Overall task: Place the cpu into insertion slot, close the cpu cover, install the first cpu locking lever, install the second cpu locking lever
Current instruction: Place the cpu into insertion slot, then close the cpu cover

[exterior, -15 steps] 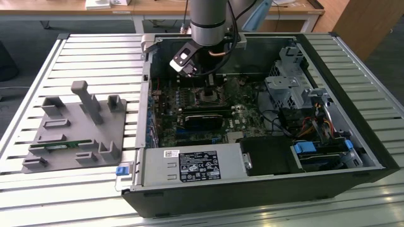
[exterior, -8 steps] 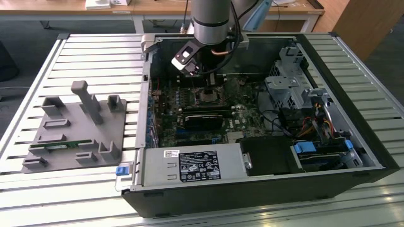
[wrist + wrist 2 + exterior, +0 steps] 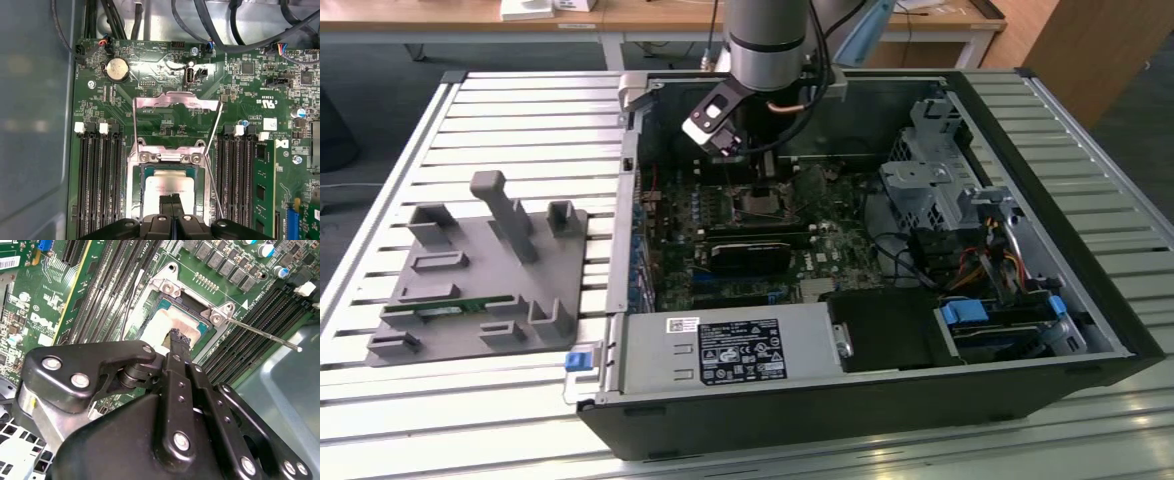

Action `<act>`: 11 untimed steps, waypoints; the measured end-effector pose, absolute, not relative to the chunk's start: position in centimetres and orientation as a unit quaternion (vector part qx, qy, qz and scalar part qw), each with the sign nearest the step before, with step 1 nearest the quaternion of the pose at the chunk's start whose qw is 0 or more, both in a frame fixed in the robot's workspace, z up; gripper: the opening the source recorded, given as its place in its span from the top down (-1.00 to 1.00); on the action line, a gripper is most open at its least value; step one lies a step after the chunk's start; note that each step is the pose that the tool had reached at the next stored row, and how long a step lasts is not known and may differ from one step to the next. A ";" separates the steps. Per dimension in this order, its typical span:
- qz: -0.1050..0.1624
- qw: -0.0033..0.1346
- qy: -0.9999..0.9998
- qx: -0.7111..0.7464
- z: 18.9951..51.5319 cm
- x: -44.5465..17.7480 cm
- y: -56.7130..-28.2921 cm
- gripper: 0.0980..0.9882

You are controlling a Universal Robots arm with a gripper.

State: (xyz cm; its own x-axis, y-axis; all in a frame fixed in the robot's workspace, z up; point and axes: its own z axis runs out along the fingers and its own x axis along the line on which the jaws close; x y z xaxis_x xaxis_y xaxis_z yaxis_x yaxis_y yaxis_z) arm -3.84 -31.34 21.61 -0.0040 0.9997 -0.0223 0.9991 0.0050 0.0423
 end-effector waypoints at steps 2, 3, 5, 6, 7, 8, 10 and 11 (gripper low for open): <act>0.007 0.022 0.709 0.705 21.8 -3.8 -31.3 0.98; 0.007 0.022 0.708 0.705 21.9 -3.8 -31.3 0.98; 0.006 0.022 0.709 0.705 22.1 -3.8 -31.3 0.98; 0.006 0.022 0.708 0.705 22.2 -3.8 -31.3 0.98; 0.006 0.022 0.708 0.705 22.4 -3.8 -31.3 0.98; 0.006 0.021 0.709 0.705 22.5 -3.8 -31.3 0.98; 0.006 0.021 0.708 0.705 22.6 -3.8 -31.3 0.98; 0.006 0.021 0.708 0.705 22.7 -3.8 -31.3 0.98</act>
State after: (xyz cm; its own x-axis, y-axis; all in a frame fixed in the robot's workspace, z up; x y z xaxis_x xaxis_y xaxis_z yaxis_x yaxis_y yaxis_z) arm -3.82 -31.34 22.66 -0.0039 0.9997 -0.0221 0.9992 0.0047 0.0386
